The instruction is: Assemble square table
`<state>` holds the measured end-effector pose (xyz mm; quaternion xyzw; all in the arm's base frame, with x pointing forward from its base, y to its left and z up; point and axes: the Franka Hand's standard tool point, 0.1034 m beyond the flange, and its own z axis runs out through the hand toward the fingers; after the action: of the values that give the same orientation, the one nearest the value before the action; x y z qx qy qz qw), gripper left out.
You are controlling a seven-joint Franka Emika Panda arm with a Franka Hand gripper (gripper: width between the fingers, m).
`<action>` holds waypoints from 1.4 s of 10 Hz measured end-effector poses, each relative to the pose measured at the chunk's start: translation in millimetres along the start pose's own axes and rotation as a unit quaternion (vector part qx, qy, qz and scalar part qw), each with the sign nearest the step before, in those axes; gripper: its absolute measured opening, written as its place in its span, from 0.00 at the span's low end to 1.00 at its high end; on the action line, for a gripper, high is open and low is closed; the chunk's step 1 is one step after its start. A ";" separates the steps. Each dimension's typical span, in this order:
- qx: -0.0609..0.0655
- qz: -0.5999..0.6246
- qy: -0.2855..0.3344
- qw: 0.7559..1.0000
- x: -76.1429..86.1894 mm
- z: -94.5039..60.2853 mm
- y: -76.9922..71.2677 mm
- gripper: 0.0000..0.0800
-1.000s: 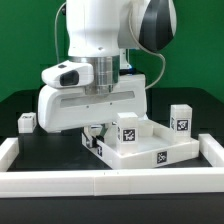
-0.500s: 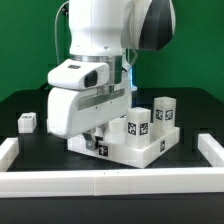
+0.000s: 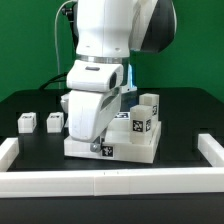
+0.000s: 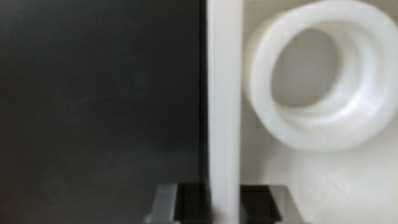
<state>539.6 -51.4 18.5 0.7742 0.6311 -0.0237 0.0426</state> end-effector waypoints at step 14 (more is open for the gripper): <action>0.026 -0.261 -0.026 0.965 36.3 -0.5 7.7 0.08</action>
Offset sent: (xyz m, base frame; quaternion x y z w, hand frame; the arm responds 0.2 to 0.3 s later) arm 0.0071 0.0241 0.0003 0.0347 0.0034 -0.2783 0.9599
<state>554.4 -17.5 16.0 0.5828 0.8089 -0.0705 0.0315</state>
